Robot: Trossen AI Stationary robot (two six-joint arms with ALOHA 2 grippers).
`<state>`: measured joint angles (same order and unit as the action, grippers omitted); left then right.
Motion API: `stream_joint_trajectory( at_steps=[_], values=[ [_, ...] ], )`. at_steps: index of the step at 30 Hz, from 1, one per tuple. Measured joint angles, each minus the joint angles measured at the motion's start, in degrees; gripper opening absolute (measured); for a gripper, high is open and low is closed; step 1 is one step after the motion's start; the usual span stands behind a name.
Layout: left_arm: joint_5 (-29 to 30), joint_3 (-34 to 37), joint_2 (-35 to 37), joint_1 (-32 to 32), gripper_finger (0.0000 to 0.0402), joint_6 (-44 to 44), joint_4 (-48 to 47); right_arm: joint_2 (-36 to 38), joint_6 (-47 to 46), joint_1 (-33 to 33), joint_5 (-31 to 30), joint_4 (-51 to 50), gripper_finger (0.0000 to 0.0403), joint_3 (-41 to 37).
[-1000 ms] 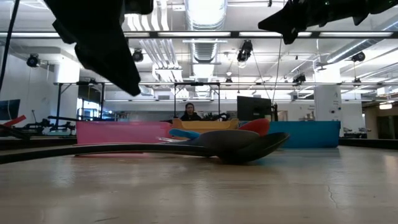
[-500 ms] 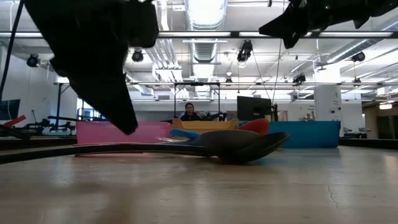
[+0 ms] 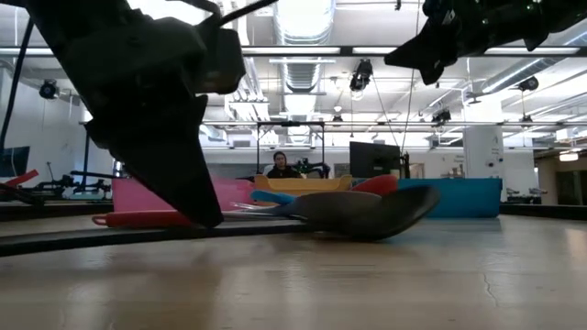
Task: Pick & Place Kitchen Items
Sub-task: Put the black spoon into the red bin
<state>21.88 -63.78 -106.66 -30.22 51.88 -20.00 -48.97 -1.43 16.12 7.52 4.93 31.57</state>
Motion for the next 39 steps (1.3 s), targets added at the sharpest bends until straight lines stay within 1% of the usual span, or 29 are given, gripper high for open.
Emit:
stream_joint_trajectory(
  at_steps=[8,11,15,21,23,29,39],
  values=[
    [0.06,-1.26,0.09,0.00,0.0188,-4.78,-0.58,0.00,0.04,0.00,-0.02,0.01,0.0008,-0.19],
    [-0.57,-2.08,0.09,0.02,0.0188,-7.14,-0.86,0.00,0.06,0.00,-0.02,0.09,0.0008,-0.19],
    [-2.16,-3.83,0.67,0.00,0.0188,-8.75,-3.65,0.02,-0.09,0.00,-0.02,0.09,0.0008,-0.19],
    [-1.44,-5.35,2.67,-0.02,0.0188,-8.63,-6.40,0.02,-0.09,0.00,0.00,0.07,0.0008,-0.19],
    [-1.44,-5.37,2.67,-0.02,0.0188,-8.03,-6.44,0.02,-0.08,0.00,-0.02,0.07,0.0008,-0.19],
    [-1.21,-5.32,2.58,-0.04,0.0188,-2.47,-6.36,0.02,0.03,0.00,-0.01,0.07,0.0008,-0.19],
    [0.08,-5.24,2.58,-0.69,0.0188,-1.14,-4.95,0.02,0.04,0.00,-0.01,0.02,0.0008,-0.19]
  ],
)
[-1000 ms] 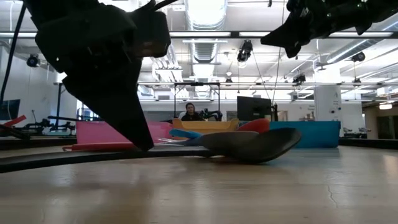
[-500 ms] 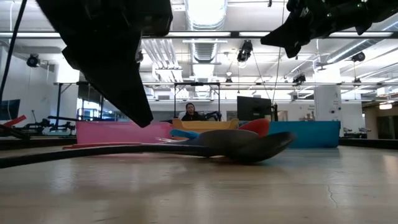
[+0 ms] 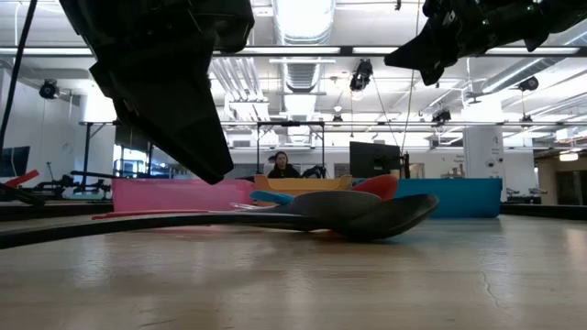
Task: Pick & Place Kitchen Items
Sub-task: Put the black spoon into the red bin
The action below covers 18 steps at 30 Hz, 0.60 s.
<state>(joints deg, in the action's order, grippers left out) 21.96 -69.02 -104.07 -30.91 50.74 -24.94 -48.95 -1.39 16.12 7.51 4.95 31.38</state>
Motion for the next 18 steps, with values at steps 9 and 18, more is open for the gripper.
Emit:
stream_joint_trajectory(
  at_steps=[9,18],
  values=[
    [0.48,3.46,0.00,-0.40,0.0188,0.75,4.95,0.00,0.02,0.00,0.00,-0.02,0.0008,0.00],
    [0.40,6.88,0.00,-0.59,0.0188,1.43,9.98,0.02,0.02,0.00,0.00,-0.09,0.0008,0.00]
  ],
)
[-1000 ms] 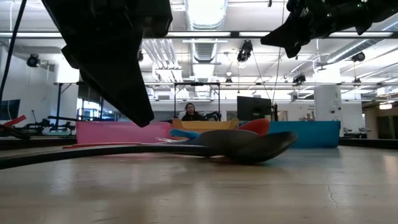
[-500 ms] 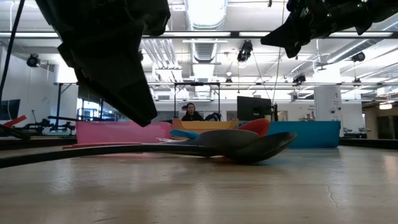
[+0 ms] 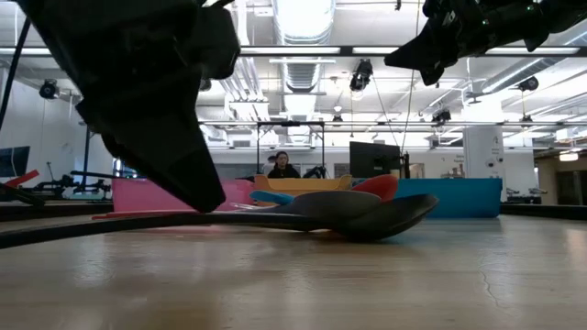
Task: Pick & Place Kitchen Items
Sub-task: Put the black spoon into the red bin
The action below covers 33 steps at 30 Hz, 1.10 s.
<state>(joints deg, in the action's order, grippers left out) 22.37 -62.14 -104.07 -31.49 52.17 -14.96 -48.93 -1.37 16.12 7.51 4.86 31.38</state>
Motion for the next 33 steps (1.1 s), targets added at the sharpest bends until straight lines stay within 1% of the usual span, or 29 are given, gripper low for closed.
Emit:
stream_joint_trajectory(
  at_steps=[11,20,23,26,29,33],
  values=[
    [0.02,4.39,0.09,-0.76,0.0188,1.42,4.30,0.00,0.00,0.00,0.00,-0.02,0.0008,0.00],
    [0.41,4.42,0.13,-0.80,0.0188,-5.08,3.78,0.00,0.02,0.01,0.00,-0.03,0.0008,0.00],
    [0.42,4.38,0.15,-0.80,0.0188,-7.87,3.01,0.00,0.04,0.01,0.00,-0.04,0.0008,-0.02],
    [0.40,3.03,0.19,-0.80,0.0184,-10.21,-1.00,0.00,0.04,0.00,0.00,-0.02,0.0008,-0.02],
    [0.33,1.34,0.20,-0.76,0.0181,-10.89,-4.94,0.00,0.03,0.01,0.01,-0.04,0.0008,-0.04],
    [-0.12,-0.63,0.16,-0.76,0.0181,-11.41,-5.91,0.00,0.02,0.02,0.00,-0.04,0.0008,-0.07]
  ],
)
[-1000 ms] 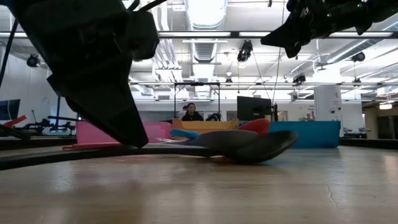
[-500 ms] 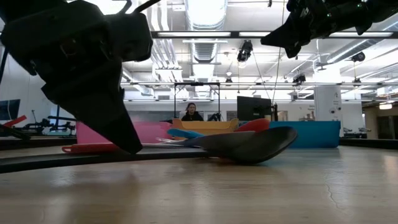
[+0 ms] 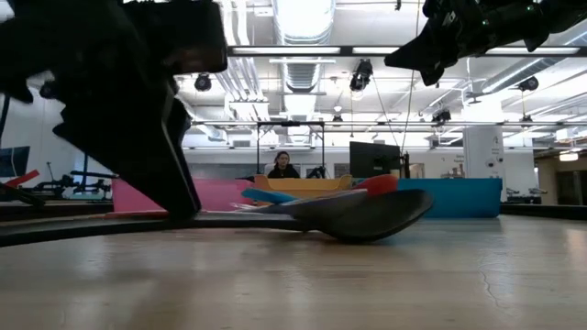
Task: Pick & Place Kitchen Items
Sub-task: Put the black spoon into the red bin
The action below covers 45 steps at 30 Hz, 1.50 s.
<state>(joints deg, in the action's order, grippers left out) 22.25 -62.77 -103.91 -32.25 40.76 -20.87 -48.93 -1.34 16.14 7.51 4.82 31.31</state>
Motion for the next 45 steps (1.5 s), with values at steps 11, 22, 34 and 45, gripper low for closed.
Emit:
stream_joint_trajectory(
  at_steps=[11,22,34,45],
  values=[
    [-0.85,-3.43,0.03,-0.11,0.0179,1.19,0.44,0.00,0.02,0.00,0.00,0.00,0.0008,-0.04],
    [0.54,-2.91,-0.29,-1.13,0.0179,6.97,-0.09,0.00,0.02,-0.01,0.00,0.00,0.0008,-0.07],
    [-0.40,0.57,-2.70,-1.66,0.0179,12.32,0.98,0.00,0.02,-0.02,0.00,-0.02,0.0008,-0.12],
    [0.99,0.77,-3.02,-1.64,0.0125,3.89,1.36,0.00,0.02,-0.02,0.02,0.00,0.0008,-0.28]
  ],
)
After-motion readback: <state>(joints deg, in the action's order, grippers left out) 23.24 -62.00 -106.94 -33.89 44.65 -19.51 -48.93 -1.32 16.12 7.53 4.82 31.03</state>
